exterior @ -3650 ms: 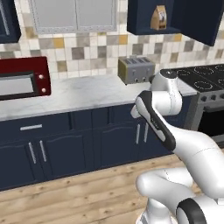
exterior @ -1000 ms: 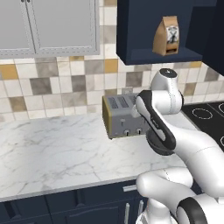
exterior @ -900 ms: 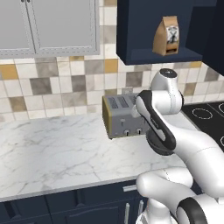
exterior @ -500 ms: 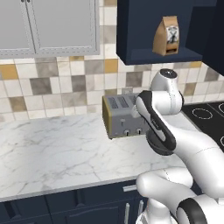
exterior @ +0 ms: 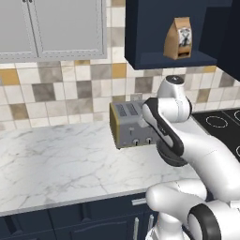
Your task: Pick the egg and butter from the fridge and place them by the bowl for mixing.
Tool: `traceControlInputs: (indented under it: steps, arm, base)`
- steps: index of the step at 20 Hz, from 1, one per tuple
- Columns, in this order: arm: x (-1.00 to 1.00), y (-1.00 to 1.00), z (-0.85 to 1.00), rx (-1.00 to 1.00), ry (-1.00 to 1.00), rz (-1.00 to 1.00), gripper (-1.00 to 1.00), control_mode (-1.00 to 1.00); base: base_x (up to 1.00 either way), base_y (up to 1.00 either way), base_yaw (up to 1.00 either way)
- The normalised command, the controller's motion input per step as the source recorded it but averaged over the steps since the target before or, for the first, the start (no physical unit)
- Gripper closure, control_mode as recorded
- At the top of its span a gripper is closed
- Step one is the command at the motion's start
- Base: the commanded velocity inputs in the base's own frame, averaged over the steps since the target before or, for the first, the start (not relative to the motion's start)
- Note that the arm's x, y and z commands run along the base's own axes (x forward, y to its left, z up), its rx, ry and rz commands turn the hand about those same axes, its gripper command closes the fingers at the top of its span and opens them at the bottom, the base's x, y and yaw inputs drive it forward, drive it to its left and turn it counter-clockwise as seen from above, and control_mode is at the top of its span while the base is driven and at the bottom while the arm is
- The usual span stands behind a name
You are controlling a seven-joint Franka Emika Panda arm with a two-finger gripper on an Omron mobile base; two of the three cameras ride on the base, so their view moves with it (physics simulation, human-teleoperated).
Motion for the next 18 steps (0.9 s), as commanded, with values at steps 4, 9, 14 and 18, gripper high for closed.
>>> traceControlInputs:
  steps: [4,9,14,18]
  arm:
    - [0.3,0.27,-0.3,0.0,0.04,-0.04,1.0,-1.0]
    - [-0.01,0.15,-0.31,-0.01,0.13,-0.12,1.0,-1.0]
    - [-0.1,0.07,-0.35,-0.01,0.23,-0.16,1.0,-1.0]
    - [-0.01,0.01,-0.45,-0.09,0.18,-0.11,1.0,-1.0]
  base:
    - [0.0,0.0,0.0]
    - [0.0,0.0,0.0]
    - [0.0,0.0,0.0]
    - [0.0,0.0,0.0]
